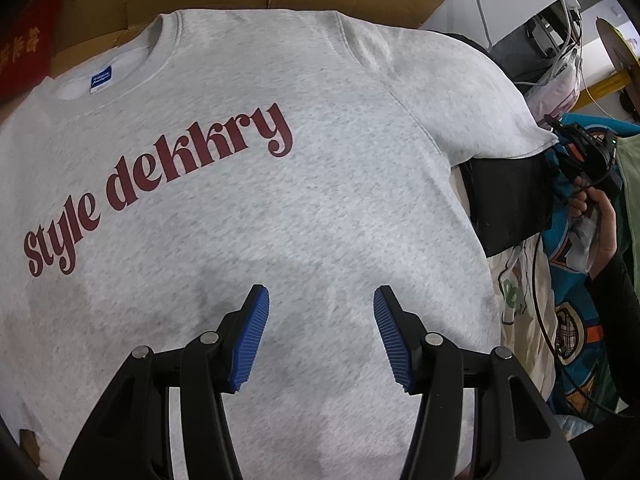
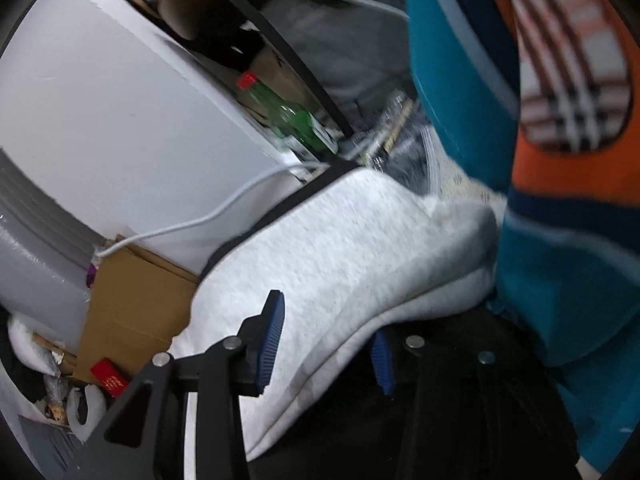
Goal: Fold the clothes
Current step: 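Lift the held sleeve up off the bed with the right gripper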
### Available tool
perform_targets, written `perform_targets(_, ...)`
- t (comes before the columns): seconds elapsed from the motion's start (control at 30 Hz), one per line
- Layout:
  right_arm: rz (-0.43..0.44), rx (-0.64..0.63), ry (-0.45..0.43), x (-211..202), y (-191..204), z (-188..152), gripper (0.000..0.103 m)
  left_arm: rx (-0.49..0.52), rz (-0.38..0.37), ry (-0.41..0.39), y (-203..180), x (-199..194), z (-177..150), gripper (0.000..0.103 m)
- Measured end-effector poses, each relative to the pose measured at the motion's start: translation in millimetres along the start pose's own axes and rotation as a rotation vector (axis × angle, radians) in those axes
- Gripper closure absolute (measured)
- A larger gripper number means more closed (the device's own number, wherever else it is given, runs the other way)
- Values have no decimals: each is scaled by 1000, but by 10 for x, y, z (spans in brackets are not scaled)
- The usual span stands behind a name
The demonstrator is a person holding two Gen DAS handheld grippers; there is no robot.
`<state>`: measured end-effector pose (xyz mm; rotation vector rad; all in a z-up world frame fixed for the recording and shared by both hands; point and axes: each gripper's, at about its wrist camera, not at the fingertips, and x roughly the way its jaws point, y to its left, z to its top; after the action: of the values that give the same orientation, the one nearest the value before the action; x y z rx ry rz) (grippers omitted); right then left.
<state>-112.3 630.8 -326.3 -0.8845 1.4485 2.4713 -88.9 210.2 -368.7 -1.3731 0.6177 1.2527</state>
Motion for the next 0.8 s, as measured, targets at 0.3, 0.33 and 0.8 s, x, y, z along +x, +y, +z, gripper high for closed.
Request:
perform_targets(0.3, -43, 46, 36, 169, -184, 27, 63, 14, -4, 14, -51, 41, -27, 48)
perform_targets(0.33, -46, 42, 33, 189, -180, 46, 62, 9, -5, 15, -42, 46, -28, 48)
perform_targets(0.8, -47, -31, 14, 215, 3, 325, 64, -10, 3, 7, 9, 73, 18, 48)
